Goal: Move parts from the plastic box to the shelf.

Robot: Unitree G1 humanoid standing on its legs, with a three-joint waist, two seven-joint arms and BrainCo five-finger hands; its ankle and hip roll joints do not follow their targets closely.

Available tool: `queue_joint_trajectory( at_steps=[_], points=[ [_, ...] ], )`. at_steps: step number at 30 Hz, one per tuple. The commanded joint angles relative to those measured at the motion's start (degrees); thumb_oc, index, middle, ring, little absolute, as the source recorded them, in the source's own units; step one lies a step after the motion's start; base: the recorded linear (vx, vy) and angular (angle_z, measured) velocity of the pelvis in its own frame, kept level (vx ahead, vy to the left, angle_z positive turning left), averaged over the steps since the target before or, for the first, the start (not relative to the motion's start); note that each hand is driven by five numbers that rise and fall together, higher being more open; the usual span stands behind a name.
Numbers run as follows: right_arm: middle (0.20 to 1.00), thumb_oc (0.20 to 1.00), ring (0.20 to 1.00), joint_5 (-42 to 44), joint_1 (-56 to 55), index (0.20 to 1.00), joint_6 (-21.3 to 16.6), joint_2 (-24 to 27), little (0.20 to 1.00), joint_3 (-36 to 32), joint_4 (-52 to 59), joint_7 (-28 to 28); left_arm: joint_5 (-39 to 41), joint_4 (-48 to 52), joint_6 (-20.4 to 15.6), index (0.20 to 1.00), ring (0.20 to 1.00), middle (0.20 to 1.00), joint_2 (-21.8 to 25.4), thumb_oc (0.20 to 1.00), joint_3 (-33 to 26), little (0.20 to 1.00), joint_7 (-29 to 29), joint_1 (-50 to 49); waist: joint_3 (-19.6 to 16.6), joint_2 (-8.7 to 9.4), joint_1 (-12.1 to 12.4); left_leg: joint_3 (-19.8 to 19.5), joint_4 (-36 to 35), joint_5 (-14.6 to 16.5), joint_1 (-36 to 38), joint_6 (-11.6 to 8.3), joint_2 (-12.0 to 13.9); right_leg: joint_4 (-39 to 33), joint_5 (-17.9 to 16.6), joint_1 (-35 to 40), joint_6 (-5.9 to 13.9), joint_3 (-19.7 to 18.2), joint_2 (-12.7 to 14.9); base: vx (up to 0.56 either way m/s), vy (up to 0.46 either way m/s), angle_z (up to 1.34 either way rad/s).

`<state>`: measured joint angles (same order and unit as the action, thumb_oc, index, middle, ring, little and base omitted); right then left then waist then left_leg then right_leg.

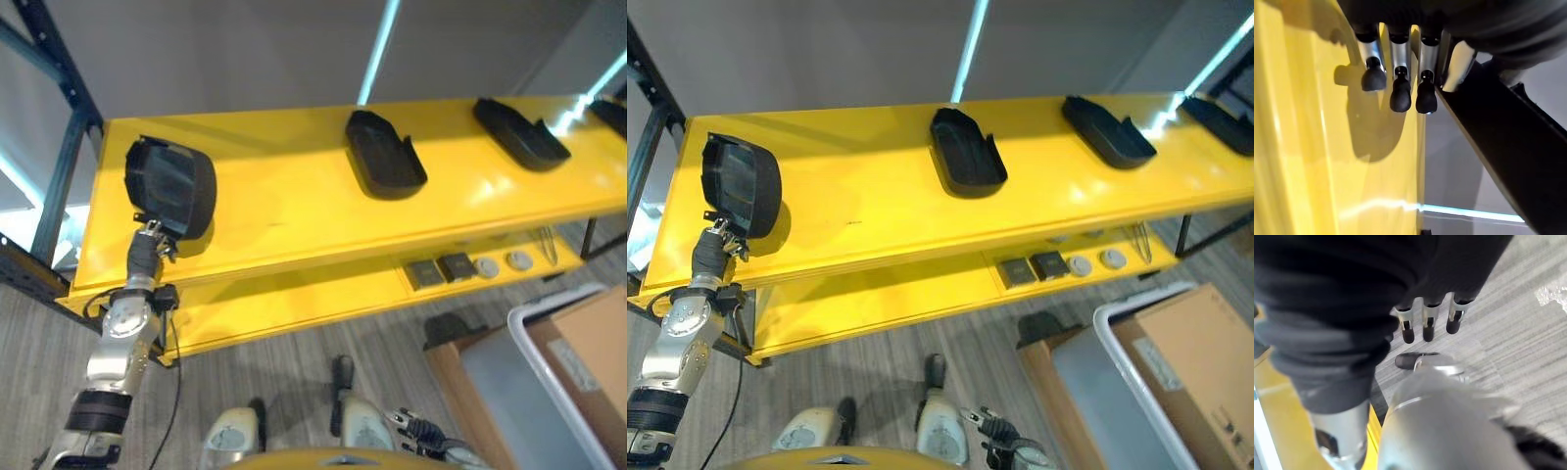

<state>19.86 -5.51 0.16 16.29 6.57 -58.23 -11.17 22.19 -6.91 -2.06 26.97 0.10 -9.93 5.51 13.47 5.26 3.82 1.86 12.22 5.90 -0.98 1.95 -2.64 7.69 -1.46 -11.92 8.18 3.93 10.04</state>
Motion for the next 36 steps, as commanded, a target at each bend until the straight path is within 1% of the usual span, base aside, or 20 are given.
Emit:
queue_joint_trajectory(
  at_steps=[1, 2, 4, 5, 7, 10, 12, 16, 19, 21, 23, 26, 28, 30, 33, 34, 35, 36],
  points=[
    [1.0, 1.0, 1.0, 0.0, 0.1, 1.0, -1.4, 4.2, 1.0, 0.7, -0.7, 0.6, -7.1, 8.3, -6.7, 0.2, 0.2, 0.2, 2.1, 0.2, -1.7, 0.2, -0.6, 1.2, -3.2, -3.33, -0.9, -1.4, -13.0, -9.9, -1.3, -1.31, 0.9, -6.1, -5.1, 10.3, 0.48, 2.1, -3.6, 0.17, -0.165, 0.42],
    [1.0, 1.0, 1.0, -0.7, -0.5, 1.0, -1.0, 4.5, 1.0, -0.1, -0.3, 1.0, -8.7, 10.5, -5.3, 0.2, 0.2, 0.2, 2.6, 0.2, -2.8, 0.2, -0.2, 0.4, -3.8, -3.29, -0.9, -1.5, -14.0, -10.0, -0.5, -1.73, 1.3, -7.9, -5.2, 11.7, 0.34, 2.5, -3.6, 0.16, -0.085, 0.02],
    [1.0, 1.0, 1.0, -1.8, -1.4, 1.0, -0.9, 4.8, 1.0, -1.2, -1.2, 1.4, -10.8, 10.9, -2.6, 0.2, 0.2, 0.2, 4.2, 0.2, -4.0, 0.2, 1.5, 0.3, -5.2, -3.42, -1.1, -1.2, -14.9, -10.0, 0.4, -2.37, 2.0, -10.0, -5.2, 13.4, 0.21, 3.1, -3.9, 0.18, -0.069, 0.08],
    [1.0, 1.0, 1.0, -2.0, -1.5, 1.0, -0.9, 4.9, 1.0, -1.3, -1.4, 1.5, -11.2, 10.7, -2.3, 0.2, 0.2, 0.2, 4.7, 0.2, -4.1, 0.2, 1.6, 0.3, -5.5, -3.45, -1.2, -1.1, -15.1, -10.0, 0.6, -2.49, 2.1, -10.3, -5.2, 13.7, 0.21, 3.1, -4.0, 0.14, -0.051, 0.17],
    [1.0, 1.0, 1.0, -3.3, -2.2, 1.0, -0.6, 5.3, 1.0, -2.0, -1.4, 0.8, -10.0, 9.4, -1.0, 0.2, 0.2, 0.2, 7.3, 0.2, -5.1, 0.2, 3.0, 0.9, -6.4, -3.73, -1.7, -0.5, -15.5, -9.7, 1.4, -2.91, 2.7, -11.3, -5.0, 14.5, 0.18, 3.4, -4.1, 0.09, -0.035, 0.06],
    [1.0, 1.0, 1.0, -4.5, -2.5, 1.0, 0.0, 5.5, 1.0, -2.2, -1.3, 0.5, -10.4, 7.5, 0.5, 0.2, 0.2, 0.2, 9.4, 0.2, -5.9, 0.2, 4.8, 1.6, -7.1, -4.13, -2.2, 0.2, -16.1, -9.5, 2.1, -3.14, 3.1, -11.9, -4.9, 14.9, 0.23, 3.6, -4.2, 0.06, -0.011, -0.05],
    [1.0, 1.0, 1.0, -5.6, -2.8, 1.0, 0.0, 5.5, 1.0, -2.1, -1.5, -0.1, -11.1, 4.4, 2.3, 0.2, 0.2, 0.2, 11.7, 0.2, -5.7, 0.2, 6.5, 3.0, -7.7, -4.57, -2.9, 0.8, -16.3, -9.4, 2.8, -3.23, 3.4, -12.0, -4.8, 15.1, 0.29, 3.3, -4.3, 0.07, -0.002, -0.06],
    [1.0, 1.0, 1.0, -6.7, -2.6, 1.0, 0.4, 5.9, 1.0, -0.6, -1.3, -0.8, -11.0, -5.6, 3.6, 0.2, 0.2, 0.2, 16.2, 0.2, -2.7, 0.2, 7.9, 7.6, -8.4, -5.46, -4.5, 2.2, -16.1, -9.0, 3.6, -3.23, 3.8, -11.4, -4.4, 14.9, 0.53, 2.7, -4.2, 0.05, 0.025, -0.04],
    [1.0, 1.0, 1.0, -7.4, -2.5, 1.0, 0.5, 6.3, 1.0, 0.1, -1.3, -1.3, -9.5, -11.6, 5.4, 0.2, 0.2, 0.2, 16.9, 0.2, -1.4, 0.2, 6.3, 9.9, -8.6, -5.97, -5.5, 2.8, -16.1, -8.6, 4.2, -3.21, 4.0, -11.1, -4.1, 14.8, 0.63, 2.3, -4.1, 0.04, 0.04, -0.12],
    [1.0, 1.0, 1.0, -8.1, -2.5, 1.0, 0.0, 6.4, 1.0, 0.4, -2.3, -1.3, -10.5, -16.6, 6.1, 0.2, 0.2, 0.2, 16.7, 0.2, -0.8, 0.2, 4.1, 11.2, -8.9, -6.12, -6.0, 3.2, -16.1, -8.5, 4.5, -3.24, 4.0, -11.1, -4.0, 15.0, 0.71, 2.1, -4.1, 0.06, 0.037, -0.13],
    [1.0, 1.0, 1.0, -8.2, -2.7, 1.0, -0.7, 6.6, 1.0, 0.6, -3.2, -1.2, -11.1, -22.5, 6.3, 0.2, 0.2, 0.2, 16.7, 0.2, -0.1, 0.2, 1.3, 12.5, -9.1, -6.09, -6.6, 3.6, -16.1, -8.3, 4.8, -3.27, 4.1, -10.9, -3.9, 15.0, 0.78, 1.9, -4.1, 0.09, 0.041, -0.07],
    [1.0, 1.0, 1.0, -8.4, -2.8, 1.0, -0.5, 7.1, 1.0, 0.8, -3.4, -1.4, -8.8, -28.7, 6.4, 0.2, 0.2, 0.2, 15.6, 0.2, 1.1, 0.2, -1.6, 14.9, -9.2, -5.98, -7.4, 4.1, -16.0, -8.1, 5.0, -3.22, 4.2, -10.7, -3.7, 14.8, 0.77, 1.7, -4.2, 0.07, 0.037, -0.01],
    [1.0, 1.0, 1.0, -8.6, -2.6, 1.0, -0.9, 7.2, 1.0, 1.2, -4.0, -1.5, -6.6, -31.9, 5.9, 0.2, 0.2, 0.2, 14.0, 0.2, 1.6, 0.2, -2.9, 16.6, -9.1, -5.82, -7.9, 4.2, -16.0, -7.9, 5.0, -3.18, 4.2, -10.5, -3.6, 14.5, 0.76, 1.5, -4.2, 0.04, 0.027, -0.02],
    [1.0, 1.0, 1.0, -8.5, -2.3, 1.0, -1.1, 7.3, 1.0, 1.5, -4.6, -1.7, -4.7, -33.3, 5.5, 0.2, 0.2, 0.2, 12.4, 0.2, 1.9, 0.2, -3.7, 17.6, -9.0, -5.62, -8.2, 4.4, -16.2, -7.7, 5.2, -3.12, 4.2, -10.5, -3.4, 14.6, 0.75, 1.5, -4.1, 0.04, 0.021, 0.01],
    [1.0, 1.0, 1.0, -8.7, -2.2, 1.0, -1.9, 7.2, 1.0, 1.6, -5.2, -1.8, -4.1, -33.5, 5.1, 0.2, 0.2, 0.2, 10.7, 0.2, 2.0, 0.2, -4.1, 18.1, -8.9, -5.45, -8.4, 4.6, -16.3, -7.5, 5.5, -3.11, 4.3, -10.5, -3.2, 14.7, 0.77, 1.5, -4.1, 0.04, 0.01, -0.02],
    [1.0, 1.0, 1.0, -8.6, -2.3, 1.0, -1.9, 7.2, 1.0, 1.5, -5.1, -2.0, -3.1, -33.4, 4.4, 0.2, 0.2, 0.2, 10.5, 0.2, 2.1, 0.2, -4.2, 18.1, -8.9, -5.37, -8.5, 4.6, -16.4, -7.5, 5.6, -3.1, 4.3, -10.5, -3.2, 14.7, 0.8, 1.4, -4.1, 0.05, 0.004, 0.0],
    [1.0, 1.0, 1.0, -8.4, -2.2, 1.0, -1.7, 7.2, 1.0, 1.7, -4.9, -2.0, -1.3, -33.0, 2.3, 0.2, 0.2, 0.2, 10.3, 0.2, 2.1, 0.2, -3.8, 18.2, -8.9, -5.25, -8.5, 4.6, -16.4, -7.3, 5.8, -3.04, 4.2, -10.5, -3.1, 14.8, 0.79, 1.4, -4.1, 0.04, -0.001, -0.01],
    [1.0, 1.0, 1.0, -8.4, -2.3, 1.0, -1.5, 7.1, 1.0, 1.8, -4.5, -2.2, 0.1, -31.5, -0.6, 0.2, 0.2, 0.2, 10.1, 0.2, 1.9, 0.2, -3.4, 18.2, -8.9, -5.14, -8.4, 4.6, -16.4, -7.2, 5.9, -2.98, 4.2, -10.5, -3.0, 14.9, 0.76, 1.4, -4.1, 0.03, -0.001, 0.0]
  ],
)
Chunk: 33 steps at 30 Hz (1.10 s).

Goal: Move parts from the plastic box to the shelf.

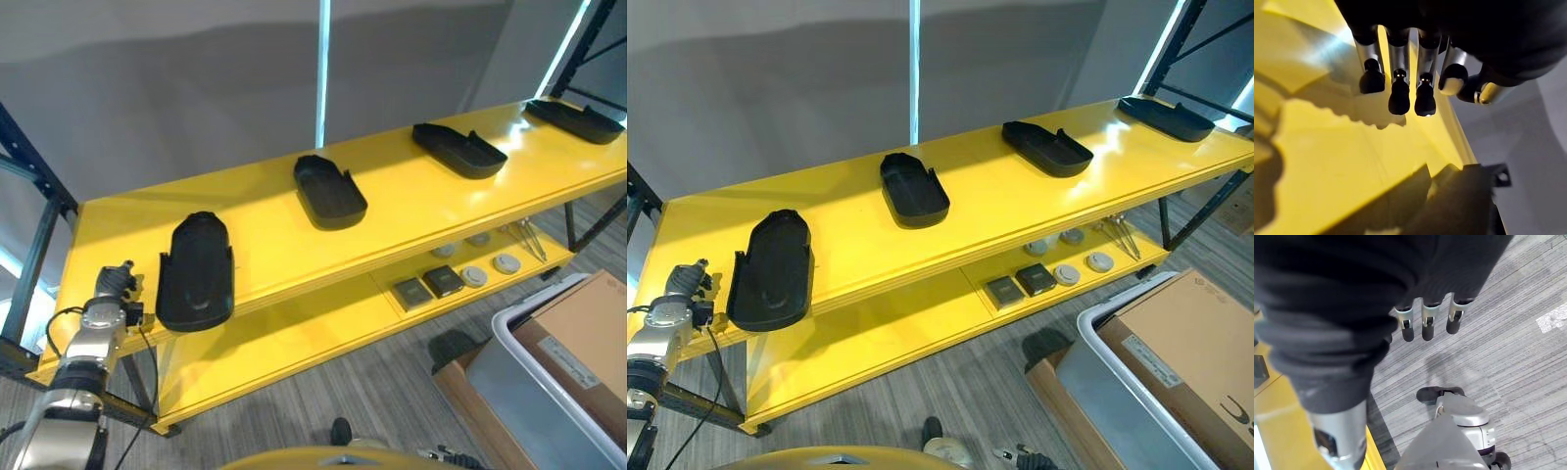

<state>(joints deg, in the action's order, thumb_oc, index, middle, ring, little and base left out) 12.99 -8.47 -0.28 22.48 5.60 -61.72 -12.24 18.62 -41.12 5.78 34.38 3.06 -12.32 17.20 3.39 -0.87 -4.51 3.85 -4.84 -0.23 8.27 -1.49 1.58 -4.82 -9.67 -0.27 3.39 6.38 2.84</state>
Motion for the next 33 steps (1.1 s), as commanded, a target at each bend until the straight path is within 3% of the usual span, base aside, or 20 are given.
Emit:
queue_joint_trajectory(
  at_steps=[1, 2, 3, 4, 10, 12, 14, 15, 17, 19, 20, 22, 25, 28, 29, 30, 33],
  points=[
    [1.0, 1.0, 1.0, -1.5, 0.7, 1.0, -1.0, 0.9, 1.0, 2.8, -0.8, -1.3, 4.0, 4.2, -10.9, 0.347, 0.347, 0.347, 2.6, 0.347, -1.4, 0.347, -1.2, 6.5, 1.2, 1.03, 0.0, 2.6, 0.7, -1.0, -3.3, 0.49, 0.0, 2.0, 5.2, 3.3, 5.49, -1.0, 3.1, 0.03, -0.004, 0.0],
    [1.0, 1.0, 1.0, -1.3, 0.6, 1.0, -1.2, 0.5, 1.0, 2.8, -0.6, -1.1, 3.7, 8.7, -14.0, 0.94, 0.94, 0.94, 2.3, 0.94, -2.2, 0.94, -3.6, 6.2, 1.4, 1.09, 0.3, 2.4, 0.7, -0.9, -3.2, 0.55, -0.1, 2.0, 5.3, 3.5, 5.33, -0.9, 3.2, 0.0, 0.0, 0.0],
    [1.0, 1.0, 1.0, -1.0, 0.6, 1.0, -1.4, 0.4, 1.0, 2.6, -0.8, -1.1, 3.6, 11.2, -15.5, 1.0, 1.0, 1.0, 2.2, 1.0, -2.8, 1.0, -5.1, 6.0, 1.4, 1.15, 0.5, 2.2, 0.7, -0.8, -3.1, 0.54, -0.2, 1.9, 5.3, 3.7, 5.29, -0.7, 3.2, 0.05, -0.011, 0.01],
    [1.0, 1.0, 1.0, -0.4, 0.4, 1.0, -1.9, -0.2, 1.0, 2.3, -1.2, -0.9, 2.7, 19.6, -17.2, 1.0, 1.0, 1.0, 2.4, 1.0, -5.2, 1.0, -7.7, 4.6, 1.4, 1.3, 1.3, 1.7, 0.7, -0.7, -3.0, 0.61, -0.3, 1.8, 5.5, 4.2, 5.14, -0.5, 3.3, 0.04, -0.011, 0.01],
    [1.0, 1.0, 1.0, -0.5, 0.1, 1.0, -2.5, -1.8, 1.0, 1.3, -2.1, -0.6, -4.6, 37.4, -18.7, 1.0, 1.0, 1.0, 3.0, 1.0, -9.9, 1.0, -7.5, 0.8, 1.1, 1.7, 3.1, 0.7, 0.6, -0.4, -2.9, 0.6, -0.5, 1.7, 5.9, 4.9, 4.87, 0.4, 3.4, 0.03, -0.01, 0.04],
    [1.0, 1.0, 1.0, -0.9, -0.3, 1.0, -2.7, -2.1, 1.0, 0.9, -2.1, -0.5, -2.2, 41.2, -17.5, 1.0, 1.0, 1.0, 3.4, 1.0, -10.7, 1.0, -0.4, -0.6, 0.9, 1.68, 3.5, 0.6, 0.6, -0.3, -3.0, 0.53, -0.5, 1.6, 5.9, 4.9, 4.89, 0.6, 3.4, 0.01, 0.0, 0.02],
    [1.0, 1.0, 1.0, -1.4, -0.6, 1.0, -2.9, -2.3, 1.0, -0.1, -2.1, -0.7, 3.5, 47.3, -13.3, 1.0, 1.0, 1.0, 3.8, 1.0, -9.9, 1.0, 13.7, -2.0, 0.9, 1.53, 4.0, 0.6, 0.5, -0.3, -3.2, 0.47, -0.6, 1.5, 5.8, 5.0, 5.01, 0.8, 3.4, 0.0, 0.005, 0.04],
    [1.0, 1.0, 1.0, -1.4, -0.6, 1.0, -3.0, -2.3, 1.0, -0.3, -2.1, -0.8, 5.4, 49.0, -11.7, 1.0, 1.0, 1.0, 3.7, 1.0, -9.7, 1.0, 16.6, -2.5, 0.9, 1.48, 4.2, 0.6, 0.5, -0.2, -3.2, 0.44, -0.6, 1.4, 5.8, 5.0, 5.07, 0.9, 3.4, -0.01, 0.012, 0.04],
    [1.0, 1.0, 1.0, -2.2, -1.2, 1.0, -3.4, -2.3, 1.0, -1.3, -1.7, -1.2, 12.4, 54.3, -6.1, 1.0, 1.0, 1.0, 3.2, 1.0, -9.0, 1.0, 29.9, -5.2, 1.0, 1.16, 4.7, 0.6, 0.5, -0.3, -3.4, 0.43, -0.8, 1.3, 5.6, 4.9, 5.33, 1.2, 3.6, -0.01, 0.028, 0.03],
    [1.0, 1.0, 1.0, -3.0, -1.5, 1.0, -3.1, -2.3, 1.0, -1.7, -1.1, -1.3, 13.6, 55.3, -2.3, 1.0, 1.0, 1.0, 2.9, 1.0, -8.4, 1.0, 39.0, -6.5, 0.9, 0.98, 4.8, 0.6, 0.4, -0.4, -3.5, 0.44, -0.9, 1.3, 5.5, 4.7, 5.45, 1.2, 3.6, -0.01, 0.031, -0.02],
    [1.0, 1.0, 1.0, -3.3, -1.4, 1.0, -3.0, -2.2, 1.0, -1.9, -1.2, -1.4, 15.9, 55.7, 1.2, 1.0, 1.0, 1.0, 3.0, 1.0, -6.5, 1.0, 46.7, -7.3, 1.0, 0.85, 4.9, 0.6, 0.4, -0.5, -3.6, 0.5, -1.0, 1.4, 5.3, 4.6, 5.56, 1.1, 3.7, -0.01, 0.031, -0.02],
    [1.0, 1.0, 1.0, -3.2, -1.0, 1.0, -3.1, -1.7, 1.0, -1.8, -1.6, -1.7, 22.4, 56.6, 7.6, 1.0, 1.0, 1.0, 1.7, 1.0, -3.4, 1.0, 52.9, -8.6, 1.0, 0.66, 5.2, 0.5, 0.4, -0.6, -3.8, 0.54, -1.1, 1.4, 5.1, 4.4, 5.69, 1.1, 3.8, -0.01, 0.034, 0.01],
    [1.0, 1.0, 1.0, -3.9, -0.7, 1.0, -3.1, -1.3, 1.0, -1.2, -1.8, -2.2, 29.3, 55.9, 13.3, 1.0, 1.0, 1.0, -0.2, 1.0, 0.9, 1.0, 60.2, -10.9, 1.1, 0.27, 5.1, 0.7, 0.3, -0.6, -3.9, 0.69, -1.2, 1.3, 4.8, 4.1, 5.83, 0.9, 4.0, -0.01, 0.036, 0.0],
    [1.0, 1.0, 1.0, -3.4, 0.1, 1.0, -3.4, -0.6, 1.0, 0.7, -2.1, -2.8, 34.1, 54.5, 13.2, 1.0, 1.0, 1.0, -1.6, 1.0, 6.2, 1.0, 65.7, -14.1, 1.3, 0.16, 5.1, 0.7, 0.3, -0.6, -4.3, 0.91, -1.3, 1.5, 4.7, 3.6, 5.97, 0.8, 4.3, -0.05, 0.031, 0.0],
    [1.0, 1.0, 1.0, -3.1, 0.3, 1.0, -3.6, -0.5, 1.0, 1.5, -2.2, -2.9, 35.0, 54.0, 11.7, 0.912, 0.912, 0.912, -1.9, 0.912, 7.7, 0.912, 67.4, -15.1, 1.5, 0.16, 5.2, 0.6, 0.3, -0.6, -4.4, 0.97, -1.4, 1.5, 4.7, 3.4, 6.0, 0.9, 4.3, -0.06, 0.022, 0.0],
    [1.0, 1.0, 1.0, -2.9, 0.5, 1.0, -4.0, -0.4, 1.0, 2.0, -2.4, -3.0, 36.8, 53.4, 11.4, 0.693, 0.693, 0.693, -2.0, 0.693, 8.5, 0.693, 68.4, -15.9, 1.7, 0.17, 5.3, 0.5, 0.3, -0.6, -4.6, 0.98, -1.4, 1.5, 4.7, 3.4, 6.0, 0.9, 4.5, -0.05, 0.021, 0.01],
    [1.0, 1.0, 1.0, -2.9, 0.6, 1.0, -4.5, -0.2, 1.0, 2.9, -2.4, -3.5, 41.3, 51.3, 12.2, 0.2, 0.2, 0.2, -3.5, 0.2, 8.3, 0.2, 71.8, -17.4, 1.8, 0.29, 5.5, 0.5, 0.2, -0.5, -4.6, 1.09, -1.5, 1.5, 4.7, 3.4, 6.02, 1.1, 4.6, -0.03, 0.013, 0.04]
  ],
)
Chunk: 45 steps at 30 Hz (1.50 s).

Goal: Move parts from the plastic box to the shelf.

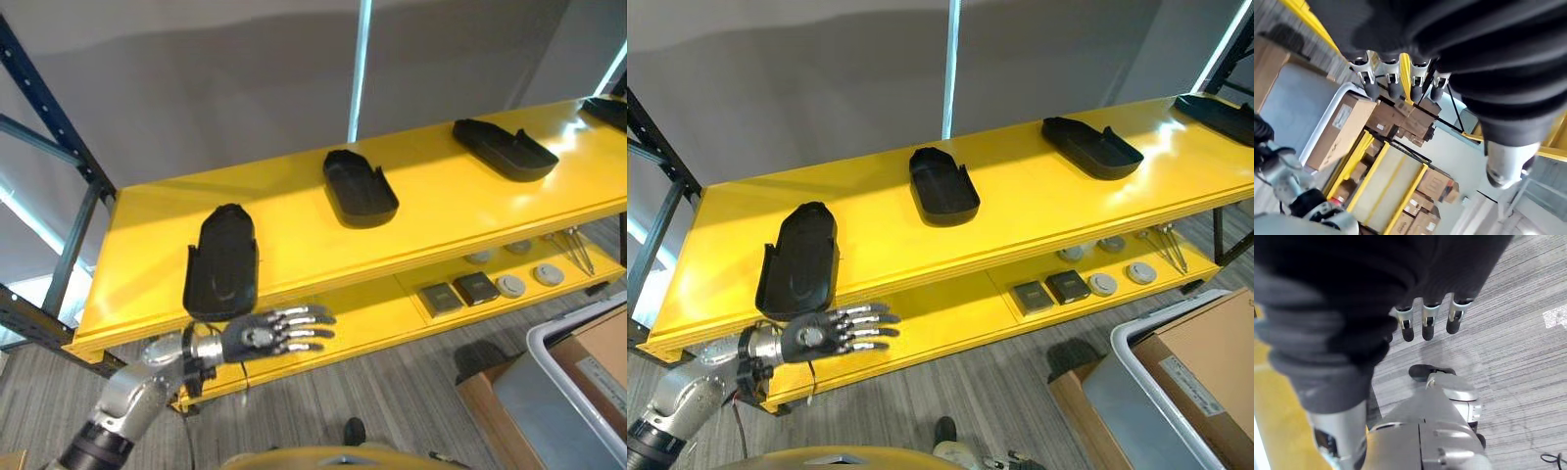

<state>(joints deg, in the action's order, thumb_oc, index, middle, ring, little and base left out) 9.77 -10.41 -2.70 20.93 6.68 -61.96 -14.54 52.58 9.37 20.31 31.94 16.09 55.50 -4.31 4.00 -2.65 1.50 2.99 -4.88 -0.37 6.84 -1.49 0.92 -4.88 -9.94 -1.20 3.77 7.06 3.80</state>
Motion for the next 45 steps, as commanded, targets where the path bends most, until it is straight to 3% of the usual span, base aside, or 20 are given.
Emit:
queue_joint_trajectory(
  at_steps=[1, 10, 23, 29, 39, 45],
  points=[
    [1.0, 1.0, 1.0, -0.1, 2.6, 1.0, -2.3, 1.3, 1.0, 2.0, -2.4, -1.2, 8.1, -0.6, -2.4, 0.2, 0.2, 0.2, -1.9, 0.2, -5.2, 0.2, 5.0, 3.7, 1.2, 2.18, -0.4, 1.4, 0.3, -0.3, -3.1, 1.09, -0.8, 1.6, 4.9, 4.3, 5.63, 0.5, 3.8, -0.02, 0.0, 0.06],
    [1.0, 1.0, 1.0, -0.6, 3.0, 1.0, -2.7, 0.7, 1.0, 2.4, -3.2, -1.1, 6.1, -6.4, -0.9, 0.2, 0.2, 0.2, -5.5, 0.2, -6.2, 0.2, 11.6, 3.4, 1.4, 2.47, -0.1, 1.5, 0.3, -0.3, -3.1, 1.14, -0.7, 2.0, 4.8, 4.2, 5.69, 0.9, 4.3, 0.0, 0.0, 0.02],
    [1.0, 1.0, 1.0, -2.1, 2.7, 1.0, -1.7, 2.3, 1.0, 3.4, -1.9, -1.9, -6.5, -17.5, -6.3, 0.2, 0.2, 0.2, -1.4, 0.2, -1.0, 0.2, 9.0, 9.0, 0.7, 2.32, -2.6, 3.4, 0.3, -0.1, -2.6, 1.32, -0.2, 2.2, 5.1, 3.8, 5.84, -0.3, 4.0, 0.0, 0.002, -0.02],
    [1.0, 1.0, 1.0, -3.0, 2.2, 1.0, -0.8, 3.1, 1.0, 3.6, -0.9, -2.2, -5.3, -20.2, -6.2, 0.2, 0.2, 0.2, 0.6, 0.2, -2.1, 0.2, 8.1, 12.3, 0.6, 2.16, -3.5, 4.0, 0.4, -0.1, -2.2, 1.39, 0.1, 2.0, 5.1, 4.1, 5.79, -0.8, 3.9, 0.01, 0.009, -0.04],
    [1.0, 1.0, 1.0, -4.1, 3.2, 1.0, -2.5, 2.7, 1.0, 4.2, -3.8, -2.5, -5.6, -25.6, -7.2, 0.2, 0.2, 0.2, -1.2, 0.2, -1.3, 0.2, 6.4, 16.6, 0.3, 2.15, -4.1, 4.4, 0.2, -0.1, -1.8, 1.4, 0.1, 1.9, 5.1, 4.3, 5.65, -1.0, 3.9, 0.0, 0.0, 0.0],
    [1.0, 1.0, 1.0, -4.3, 2.9, 1.0, -0.3, 3.2, 1.0, 4.7, -1.3, -2.6, -7.7, -29.2, -7.3, 0.2, 0.2, 0.2, -1.1, 0.2, -1.6, 0.2, 2.7, 17.6, 0.2, 2.33, -4.6, 4.6, 0.3, -0.2, -1.6, 1.29, 0.3, 2.0, 5.2, 4.4, 5.62, -1.1, 3.7, 0.0, 0.0, 0.0]
  ],
)
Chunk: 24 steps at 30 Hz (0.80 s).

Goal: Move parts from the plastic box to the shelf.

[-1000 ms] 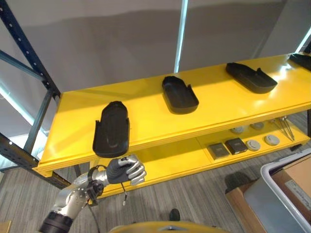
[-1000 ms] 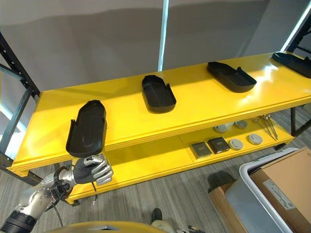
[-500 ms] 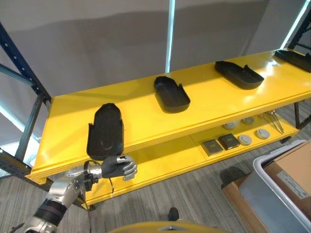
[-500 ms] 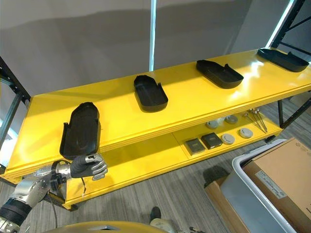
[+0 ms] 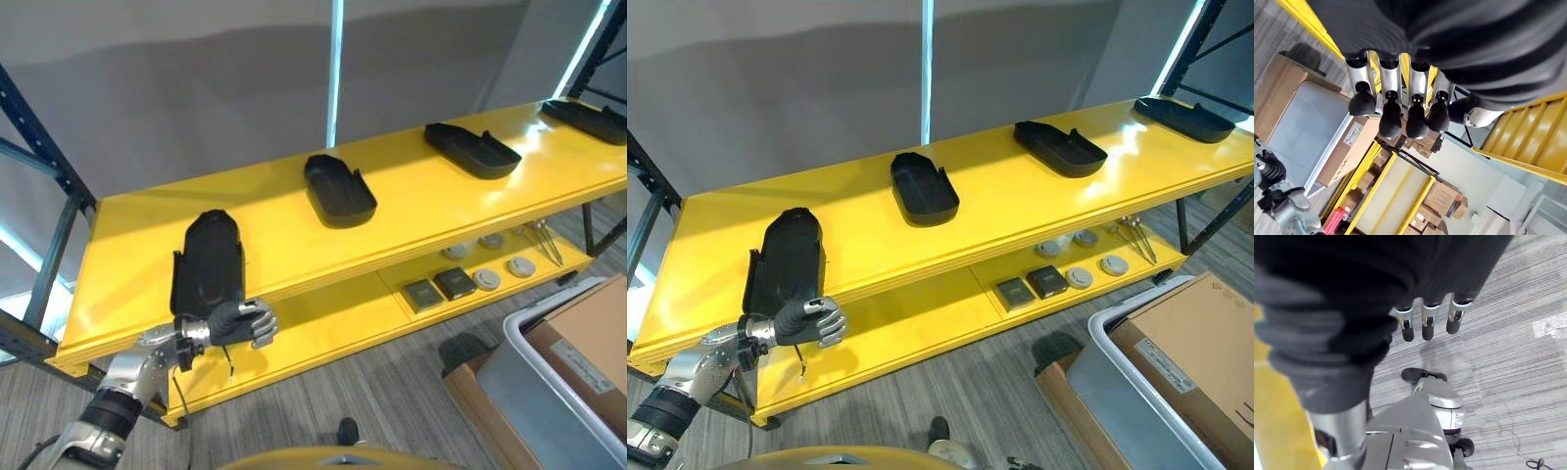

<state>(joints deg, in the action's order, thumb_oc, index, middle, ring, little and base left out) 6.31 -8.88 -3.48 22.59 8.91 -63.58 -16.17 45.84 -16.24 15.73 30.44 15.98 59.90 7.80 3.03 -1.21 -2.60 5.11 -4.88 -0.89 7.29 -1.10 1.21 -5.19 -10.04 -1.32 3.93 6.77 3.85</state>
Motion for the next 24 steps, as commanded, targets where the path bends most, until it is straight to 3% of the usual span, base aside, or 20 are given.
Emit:
queue_joint_trajectory(
  at_steps=[1, 11, 20, 24],
  points=[
    [1.0, 1.0, 1.0, -0.9, 1.1, 1.0, 1.1, 1.7, 1.0, 2.5, 1.2, -1.0, -1.3, -4.8, -3.1, 0.2, 0.2, 0.2, 0.6, 0.2, -1.4, 0.2, -2.7, 5.7, 1.2, 0.91, -0.7, 2.6, 0.3, 0.3, -2.0, 0.88, 0.0, 2.3, 5.3, 4.5, 5.46, -0.8, 3.6, 0.0, 0.0, 0.0],
    [1.0, 1.0, 1.0, -1.3, 1.5, 1.0, 3.0, 3.1, 1.0, 3.7, 2.9, -1.5, -3.5, -18.0, -7.1, 0.2, 0.2, 0.2, 2.6, 0.2, -3.0, 0.2, -14.0, 12.7, 1.4, 1.03, -1.5, 2.8, 0.6, 0.0, -1.9, 0.95, 0.1, 2.7, 5.4, 4.4, 5.38, -0.8, 3.5, 0.0, 0.004, -0.03],
    [1.0, 1.0, 1.0, -2.2, 1.5, 1.0, 1.3, 2.6, 1.0, 4.1, 1.1, -1.7, -1.6, -19.4, -9.5, 0.2, 0.2, 0.2, 2.4, 0.2, -5.1, 0.2, -21.0, 15.8, 1.4, 1.25, -1.6, 2.5, 0.8, 0.1, -1.7, 0.91, 0.0, 2.8, 5.6, 4.6, 5.27, -0.7, 3.5, 0.0, 0.0, 0.0],
    [1.0, 1.0, 1.0, -2.3, 1.5, 1.0, 1.3, 2.5, 1.0, 4.5, 1.5, -2.0, -1.6, -18.2, -9.0, 0.2, 0.2, 0.2, 2.5, 0.2, -5.3, 0.2, -22.6, 16.9, 1.6, 1.23, -1.8, 2.4, 0.9, 0.1, -1.8, 0.87, -0.1, 3.0, 5.7, 4.6, 5.16, -0.8, 3.4, 0.0, 0.0, 0.0]
  ],
)
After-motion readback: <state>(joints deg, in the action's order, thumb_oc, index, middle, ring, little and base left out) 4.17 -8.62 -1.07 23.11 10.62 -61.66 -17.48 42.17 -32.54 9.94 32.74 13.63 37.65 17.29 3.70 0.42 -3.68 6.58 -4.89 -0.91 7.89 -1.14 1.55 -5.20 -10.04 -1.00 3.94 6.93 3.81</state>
